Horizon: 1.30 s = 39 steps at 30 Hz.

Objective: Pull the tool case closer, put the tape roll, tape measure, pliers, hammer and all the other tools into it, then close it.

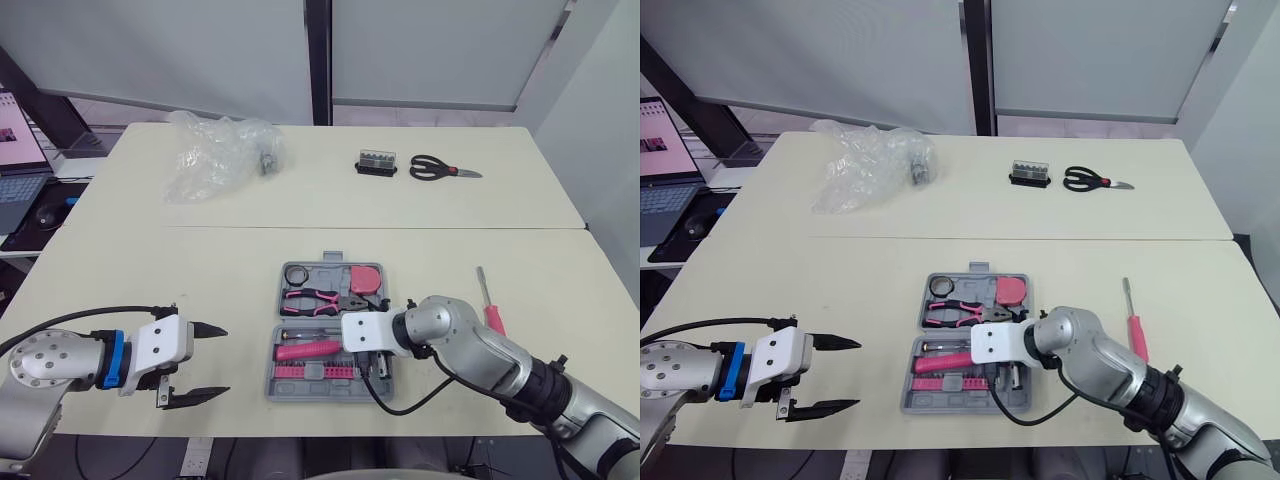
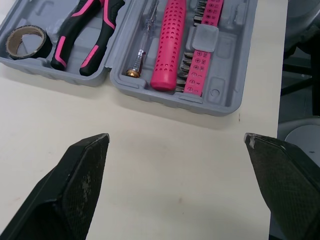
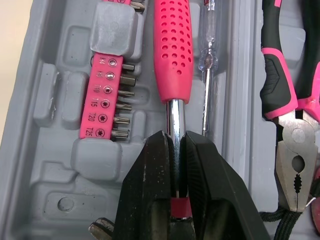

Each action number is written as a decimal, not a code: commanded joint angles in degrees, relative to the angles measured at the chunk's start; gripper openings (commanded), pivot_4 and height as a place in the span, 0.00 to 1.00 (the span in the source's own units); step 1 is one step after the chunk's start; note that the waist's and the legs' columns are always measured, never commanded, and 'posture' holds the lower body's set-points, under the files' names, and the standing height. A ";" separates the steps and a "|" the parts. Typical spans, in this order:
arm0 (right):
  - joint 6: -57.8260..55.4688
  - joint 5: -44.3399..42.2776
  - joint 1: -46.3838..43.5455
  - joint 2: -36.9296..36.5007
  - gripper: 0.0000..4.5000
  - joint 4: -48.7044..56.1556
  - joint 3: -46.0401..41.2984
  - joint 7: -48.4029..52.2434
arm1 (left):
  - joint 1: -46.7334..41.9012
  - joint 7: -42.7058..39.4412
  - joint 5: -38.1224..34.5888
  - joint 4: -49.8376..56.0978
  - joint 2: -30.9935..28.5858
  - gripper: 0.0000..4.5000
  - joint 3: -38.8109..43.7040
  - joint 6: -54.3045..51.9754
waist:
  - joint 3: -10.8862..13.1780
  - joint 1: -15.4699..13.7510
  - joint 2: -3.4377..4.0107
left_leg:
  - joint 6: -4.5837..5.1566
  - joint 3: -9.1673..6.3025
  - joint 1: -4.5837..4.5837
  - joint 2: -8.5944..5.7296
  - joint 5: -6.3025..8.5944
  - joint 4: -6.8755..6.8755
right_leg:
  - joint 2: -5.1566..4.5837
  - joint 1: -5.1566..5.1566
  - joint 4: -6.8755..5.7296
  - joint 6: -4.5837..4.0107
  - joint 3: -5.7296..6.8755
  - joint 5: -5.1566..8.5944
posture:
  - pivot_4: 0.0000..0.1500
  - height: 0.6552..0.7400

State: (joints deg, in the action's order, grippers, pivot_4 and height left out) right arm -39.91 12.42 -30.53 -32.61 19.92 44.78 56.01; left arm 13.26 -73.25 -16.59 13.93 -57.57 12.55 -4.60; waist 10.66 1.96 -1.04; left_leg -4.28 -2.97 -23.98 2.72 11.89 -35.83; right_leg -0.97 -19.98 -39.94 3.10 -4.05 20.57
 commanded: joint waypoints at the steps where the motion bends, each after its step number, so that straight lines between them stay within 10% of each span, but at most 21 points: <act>1: 0.68 0.68 -0.56 0.51 0.04 0.99 -0.44 0.35 | -0.15 -0.04 0.06 0.52 -0.25 1.00 -0.42 0.77 | 0.00 0.00 0.00 | 0.00 0.00 0.00 0.00 0.00 0.00 | 0.00 0.00 0.00 0.00 0.00 0.00 | 1.00 1.00; 7: -1.08 0.89 -0.83 0.73 0.04 0.89 -0.75 0.93 | -0.38 0.13 0.13 -0.12 -0.13 1.00 -0.93 1.41 | 0.00 -0.01 0.00 | 0.00 0.00 0.00 0.00 0.00 0.00 | 0.00 0.00 0.00 0.00 0.00 0.00 | 1.00 1.00; 15: -2.84 -4.58 -2.05 -0.50 0.48 4.47 -6.56 4.69 | -0.57 0.54 0.30 -0.81 0.63 1.00 -1.46 2.39 | 0.00 -0.02 0.00 | 0.00 0.00 0.00 0.00 0.00 0.00 | 0.00 0.00 -0.01 0.00 0.00 0.00 | 1.00 1.00; 19: 5.04 -9.04 -1.75 0.26 0.48 3.96 -11.03 5.43 | -0.50 0.77 0.33 -1.08 1.01 1.00 -1.47 2.74 | 0.00 -0.01 0.00 | 0.00 0.00 0.00 0.01 0.00 0.00 | 0.00 0.01 0.00 0.00 0.02 0.00 | 1.00 1.00; 29: 14.04 -9.39 0.60 0.04 0.01 -3.12 -9.83 6.98 | -0.29 1.11 -0.01 -1.08 1.83 1.00 -1.48 3.23 | 0.00 0.01 -0.01 | 0.00 0.02 0.00 0.01 0.00 0.00 | -0.01 0.01 -0.01 0.00 0.01 0.00 | 1.00 1.00; 39: 19.56 -4.46 1.65 1.81 0.01 -9.59 -5.53 5.94 | -0.48 1.26 -1.11 -0.07 2.66 1.00 -1.65 2.68 | -0.01 0.00 -0.01 | 0.00 0.01 0.00 0.01 0.00 0.00 | 0.01 0.00 -0.02 0.00 0.01 0.00 | 1.00 1.00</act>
State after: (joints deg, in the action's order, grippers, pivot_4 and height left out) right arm -21.96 7.33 -29.35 -31.14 10.15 38.97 62.15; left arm 12.86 -71.99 -16.91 12.85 -54.89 10.56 -2.11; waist 10.66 1.97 -1.06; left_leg -4.28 -2.96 -23.98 2.73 11.89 -35.83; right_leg -0.97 -19.97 -39.96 3.10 -4.04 20.57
